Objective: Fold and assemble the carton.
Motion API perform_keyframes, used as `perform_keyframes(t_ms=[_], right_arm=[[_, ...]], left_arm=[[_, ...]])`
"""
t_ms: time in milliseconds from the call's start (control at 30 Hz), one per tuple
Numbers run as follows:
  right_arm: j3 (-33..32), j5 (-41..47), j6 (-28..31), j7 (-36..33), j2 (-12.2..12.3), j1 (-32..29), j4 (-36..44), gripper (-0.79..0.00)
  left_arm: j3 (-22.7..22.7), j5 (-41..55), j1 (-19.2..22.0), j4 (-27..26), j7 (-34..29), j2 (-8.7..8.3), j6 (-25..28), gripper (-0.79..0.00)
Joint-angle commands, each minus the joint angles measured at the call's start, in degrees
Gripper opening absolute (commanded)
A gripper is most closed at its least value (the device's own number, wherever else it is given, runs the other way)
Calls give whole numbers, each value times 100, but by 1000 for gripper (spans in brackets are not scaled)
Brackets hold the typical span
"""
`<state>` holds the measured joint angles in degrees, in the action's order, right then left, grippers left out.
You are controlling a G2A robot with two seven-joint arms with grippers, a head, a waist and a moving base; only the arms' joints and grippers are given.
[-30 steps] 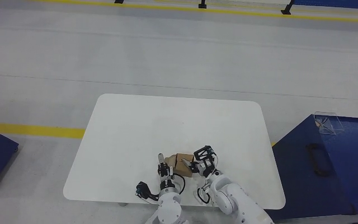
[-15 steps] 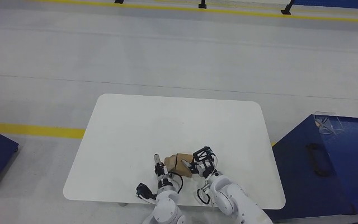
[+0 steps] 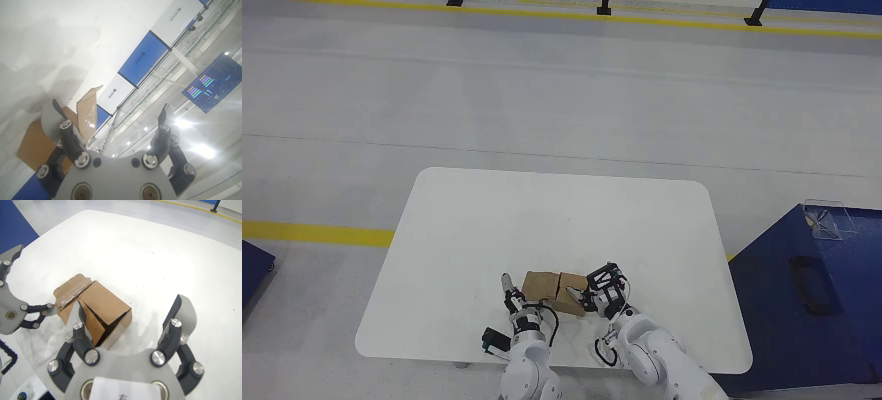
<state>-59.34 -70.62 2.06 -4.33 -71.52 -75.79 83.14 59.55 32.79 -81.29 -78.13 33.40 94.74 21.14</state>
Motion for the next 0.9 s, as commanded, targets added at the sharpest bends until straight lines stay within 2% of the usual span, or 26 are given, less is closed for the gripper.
perform_keyframes(t_ms=[0,233,467,700,867], right_arm=[[-16,-13,4,-4,-3,-8,2,0],[-127,-96,29,-37,5,-72,77,0],[-338,-85,78,-51,31,-188,212,0],[-498,-27,151,-120,45,-269,268,0],[-456,-32,144,-120,23,-266,249,0]], left_arm=[[21,-54,-57,-55,-69,4,157,0],[-21,-363,-274,-369,-467,9,446,0],[-241,-897,-314,-378,-601,54,612,0],[-269,-1052,-224,-274,-312,116,275,0],[-94,-1038,-157,-254,219,140,-524,0]])
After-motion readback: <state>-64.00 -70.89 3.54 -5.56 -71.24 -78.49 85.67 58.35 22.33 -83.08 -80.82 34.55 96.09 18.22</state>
